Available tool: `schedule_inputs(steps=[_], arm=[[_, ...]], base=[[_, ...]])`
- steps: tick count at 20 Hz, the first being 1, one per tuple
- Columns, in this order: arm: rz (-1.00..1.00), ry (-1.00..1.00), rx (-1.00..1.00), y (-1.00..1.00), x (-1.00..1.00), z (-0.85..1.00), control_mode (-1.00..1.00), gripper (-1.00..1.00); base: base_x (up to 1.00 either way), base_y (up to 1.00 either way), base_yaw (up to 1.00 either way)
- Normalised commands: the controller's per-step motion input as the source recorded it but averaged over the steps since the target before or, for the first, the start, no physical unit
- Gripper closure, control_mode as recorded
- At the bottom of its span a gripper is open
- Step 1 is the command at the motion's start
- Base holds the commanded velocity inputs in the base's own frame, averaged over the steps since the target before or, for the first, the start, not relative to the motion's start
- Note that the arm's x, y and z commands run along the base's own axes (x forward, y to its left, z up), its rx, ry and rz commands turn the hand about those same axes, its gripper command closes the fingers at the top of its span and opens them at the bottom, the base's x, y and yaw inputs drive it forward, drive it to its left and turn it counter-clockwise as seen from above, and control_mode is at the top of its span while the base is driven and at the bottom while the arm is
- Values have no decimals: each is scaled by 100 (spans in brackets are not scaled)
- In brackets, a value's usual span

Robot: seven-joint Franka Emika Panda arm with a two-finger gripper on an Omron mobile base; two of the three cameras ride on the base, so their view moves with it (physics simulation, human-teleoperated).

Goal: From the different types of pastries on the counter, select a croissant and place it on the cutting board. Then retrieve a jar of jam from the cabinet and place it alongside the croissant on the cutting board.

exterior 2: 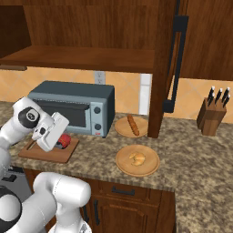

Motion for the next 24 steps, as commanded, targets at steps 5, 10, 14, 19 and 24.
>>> schedule_inputs(steps=[5, 10, 14, 19, 24], arm=[[-12, 0, 0, 36, 28, -35, -100, 100], [-2, 0, 0, 19, 32, -36, -100, 100], [0, 0, 0, 31, 25, -19, -100, 100], [-1, 1, 0, 44, 0, -6, -100, 100], [-9, 0, 0, 46, 0, -23, -100, 100]], base=[[0, 0, 0], [0, 0, 0], [0, 0, 0], [0, 0, 0], [0, 0, 0]])
